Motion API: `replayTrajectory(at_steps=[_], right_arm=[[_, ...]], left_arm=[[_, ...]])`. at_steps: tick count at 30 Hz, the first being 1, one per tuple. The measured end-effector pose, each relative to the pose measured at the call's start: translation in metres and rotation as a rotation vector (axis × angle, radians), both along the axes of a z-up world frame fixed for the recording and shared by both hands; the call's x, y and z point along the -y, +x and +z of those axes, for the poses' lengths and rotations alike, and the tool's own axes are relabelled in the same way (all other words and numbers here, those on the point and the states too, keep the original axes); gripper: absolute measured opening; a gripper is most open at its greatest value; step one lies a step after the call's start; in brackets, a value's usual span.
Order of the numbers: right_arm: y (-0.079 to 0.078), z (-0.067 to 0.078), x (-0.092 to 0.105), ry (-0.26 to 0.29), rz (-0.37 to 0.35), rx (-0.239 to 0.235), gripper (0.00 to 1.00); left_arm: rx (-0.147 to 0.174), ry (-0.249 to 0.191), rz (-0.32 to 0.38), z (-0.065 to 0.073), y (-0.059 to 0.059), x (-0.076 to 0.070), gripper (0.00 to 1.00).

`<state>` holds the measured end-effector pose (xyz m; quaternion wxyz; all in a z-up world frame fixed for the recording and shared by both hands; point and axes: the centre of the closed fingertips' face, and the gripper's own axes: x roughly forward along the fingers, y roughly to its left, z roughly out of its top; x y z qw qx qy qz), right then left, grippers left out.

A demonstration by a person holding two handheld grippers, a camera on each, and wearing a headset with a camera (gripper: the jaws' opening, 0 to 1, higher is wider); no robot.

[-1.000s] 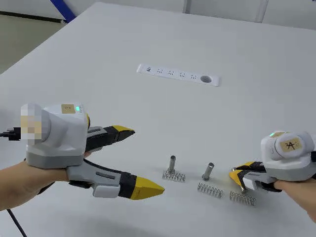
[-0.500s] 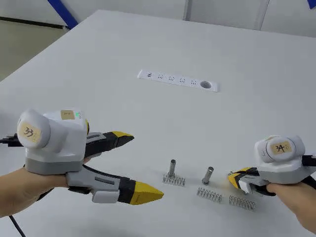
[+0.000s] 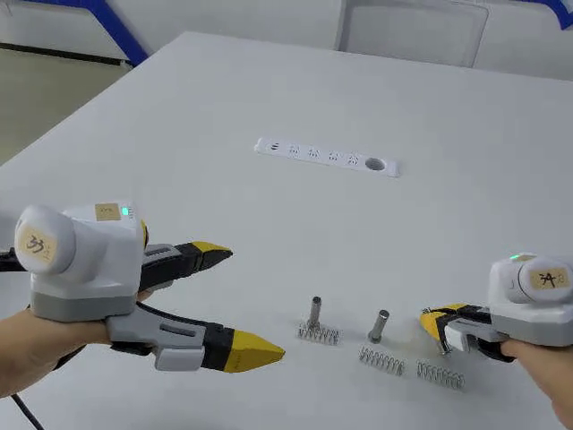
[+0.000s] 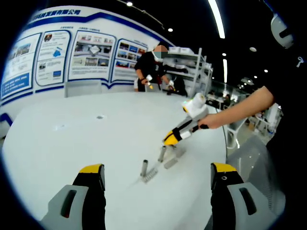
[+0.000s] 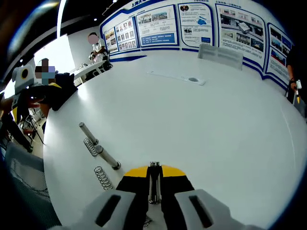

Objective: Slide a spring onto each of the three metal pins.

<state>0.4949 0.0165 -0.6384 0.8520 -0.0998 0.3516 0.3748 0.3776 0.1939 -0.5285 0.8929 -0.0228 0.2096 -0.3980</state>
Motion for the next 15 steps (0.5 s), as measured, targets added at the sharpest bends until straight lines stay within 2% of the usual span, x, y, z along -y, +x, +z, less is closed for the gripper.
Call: replayTrajectory(at_steps=[5, 15], right_arm=[[-0.002, 0.009, -0.001, 0.010, 0.016, 0.038, 0.09], [-0.009, 0.016, 0.003, 0.013, 0.034, 0.093, 0.09]], left_arm=[[0.002, 0.004, -0.010, 0.001, -0.003, 0.004, 0.93], [0.010, 0.005, -0.006, 0.005, -0.007, 0.004, 0.93]])
